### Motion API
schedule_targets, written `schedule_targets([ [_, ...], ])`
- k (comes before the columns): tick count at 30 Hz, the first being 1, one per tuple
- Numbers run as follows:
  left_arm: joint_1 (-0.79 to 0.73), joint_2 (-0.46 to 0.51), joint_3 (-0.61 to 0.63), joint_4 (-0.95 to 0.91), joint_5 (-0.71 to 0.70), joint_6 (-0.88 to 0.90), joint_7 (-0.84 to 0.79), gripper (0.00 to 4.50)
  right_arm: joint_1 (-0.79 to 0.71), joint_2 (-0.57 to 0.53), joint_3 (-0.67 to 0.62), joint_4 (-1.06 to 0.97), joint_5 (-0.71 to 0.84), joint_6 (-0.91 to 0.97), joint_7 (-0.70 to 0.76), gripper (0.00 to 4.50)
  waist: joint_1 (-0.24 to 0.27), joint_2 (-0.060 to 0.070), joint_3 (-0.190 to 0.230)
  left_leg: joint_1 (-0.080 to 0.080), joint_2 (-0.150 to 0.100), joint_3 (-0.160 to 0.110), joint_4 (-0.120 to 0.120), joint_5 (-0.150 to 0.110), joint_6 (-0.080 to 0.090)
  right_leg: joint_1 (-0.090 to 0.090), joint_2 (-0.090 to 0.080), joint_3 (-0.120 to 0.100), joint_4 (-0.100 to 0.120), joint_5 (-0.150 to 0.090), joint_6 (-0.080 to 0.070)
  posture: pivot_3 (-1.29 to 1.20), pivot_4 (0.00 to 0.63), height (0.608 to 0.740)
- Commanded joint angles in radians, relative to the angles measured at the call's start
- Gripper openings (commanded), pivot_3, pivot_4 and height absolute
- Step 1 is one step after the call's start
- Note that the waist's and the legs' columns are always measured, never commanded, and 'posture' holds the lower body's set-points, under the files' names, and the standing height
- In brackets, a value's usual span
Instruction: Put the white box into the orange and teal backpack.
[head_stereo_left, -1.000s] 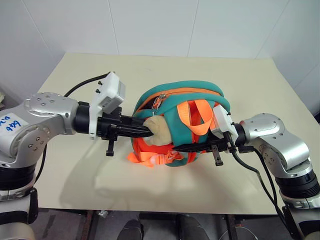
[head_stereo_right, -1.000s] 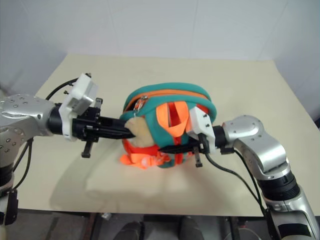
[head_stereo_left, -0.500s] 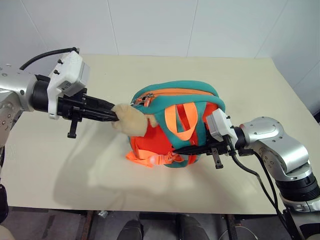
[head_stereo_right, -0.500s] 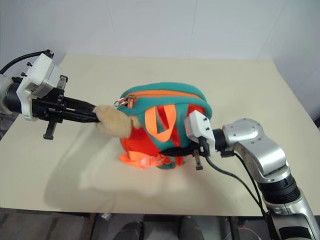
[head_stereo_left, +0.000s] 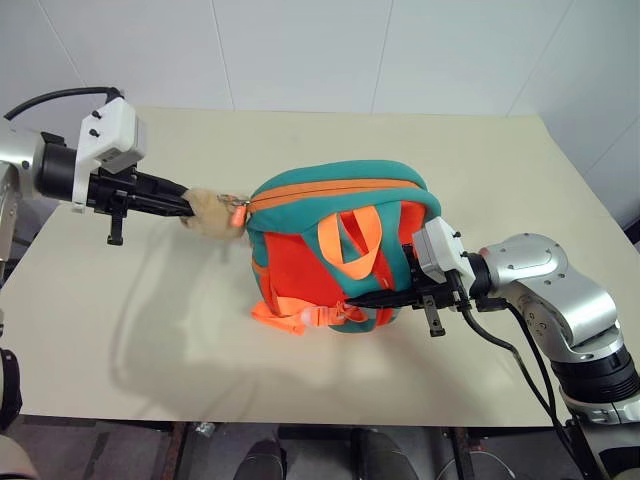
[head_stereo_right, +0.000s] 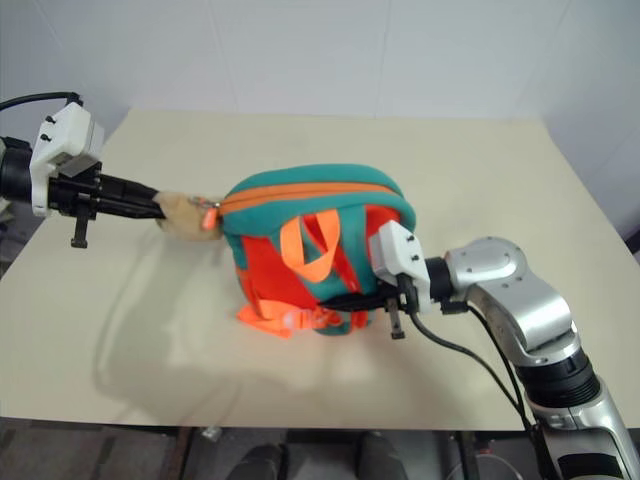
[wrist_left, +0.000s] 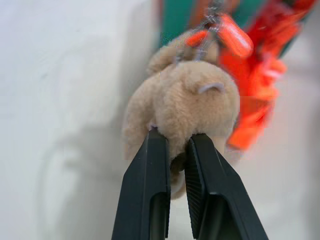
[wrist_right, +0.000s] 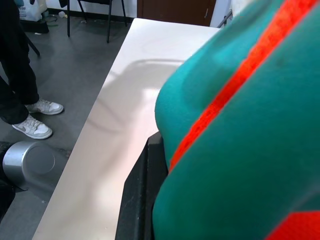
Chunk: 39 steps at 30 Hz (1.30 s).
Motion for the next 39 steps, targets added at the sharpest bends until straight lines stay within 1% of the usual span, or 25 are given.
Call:
schedule_targets([
  [1,-0.048,0.009,0.022,0.097,0.07,-0.031,0.003,0.16,0.007,-0.02,-0.019,-0.019,0.001,-0.011,0.003,0.54,-0.005,0.0,0.0,0.0,0.0,0.0,0.0,0.0,0.0,0.0,0.0,0.0,0.0,0.0,0.0,0.0,0.15,0.74],
  [9,-0.008,0.02,0.01,0.143,0.117,-0.049,-0.051,0.16,0.008,-0.021,-0.018,-0.016,0.0,-0.011,-0.001,0.54,-0.012,0.0,0.0,0.0,0.0,0.0,0.0,0.0,0.0,-0.001,0.0,0.0,0.001,0.0,0.0,0.0,0.15,0.74],
  [13,0.062,0.041,-0.011,0.156,0.148,-0.072,-0.102,0.16,0.005,-0.018,-0.014,-0.01,-0.002,-0.015,0.002,0.54,-0.013,0.0,0.0,0.0,0.0,0.0,0.0,0.0,0.0,-0.001,0.0,0.0,0.002,0.0,0.0,0.0,0.15,0.74],
  [18,0.159,0.063,-0.052,0.122,0.139,-0.082,-0.188,0.16,0.005,-0.016,-0.008,-0.004,-0.002,-0.022,0.005,0.54,-0.012,0.0,0.0,0.0,0.001,0.0,0.0,0.0,0.0,-0.001,0.0,0.0,0.002,0.0,0.0,0.0,0.15,0.74],
  [22,0.164,0.059,-0.098,0.121,0.154,-0.104,-0.193,0.16,0.002,-0.011,-0.003,0.001,-0.001,-0.026,0.005,0.54,-0.01,0.0,0.0,0.0,0.001,0.0,0.001,0.0,0.0,-0.001,0.0,0.0,0.002,0.0,0.0,0.0,0.15,0.74],
  [28,0.127,0.006,-0.156,0.158,0.21,-0.161,-0.163,0.16,-0.001,-0.004,0.002,0.001,-0.001,-0.026,0.002,0.54,-0.01,0.0,0.0,0.0,0.0,0.0,0.001,0.0,0.0,0.0,0.0,0.0,0.003,0.0,0.0,0.0,0.15,0.74],
  [34,0.083,-0.087,-0.208,0.2,0.287,-0.227,-0.119,0.16,0.0,0.0,0.003,-0.005,0.0,-0.021,-0.002,0.54,-0.009,0.0,0.0,0.0,0.0,0.0,0.001,0.0,0.0,0.0,0.0,0.0,0.003,0.0,0.0,0.0,0.15,0.74],
  [37,0.063,-0.147,-0.211,0.208,0.286,-0.238,-0.119,0.16,-0.005,0.008,0.004,-0.009,0.003,-0.017,-0.008,0.54,-0.009,0.0,0.0,0.0,0.0,0.0,0.001,0.0,0.0,0.0,0.0,0.0,0.003,0.0,0.0,0.0,0.15,0.74],
  [39,0.061,-0.17,-0.21,0.198,0.286,-0.237,-0.129,0.16,-0.008,0.012,0.004,-0.014,0.007,-0.013,-0.012,0.54,-0.009,0.0,0.0,0.0,0.0,0.0,0.001,0.0,0.0,0.0,0.0,0.0,0.003,0.0,0.0,0.0,0.15,0.74],
])
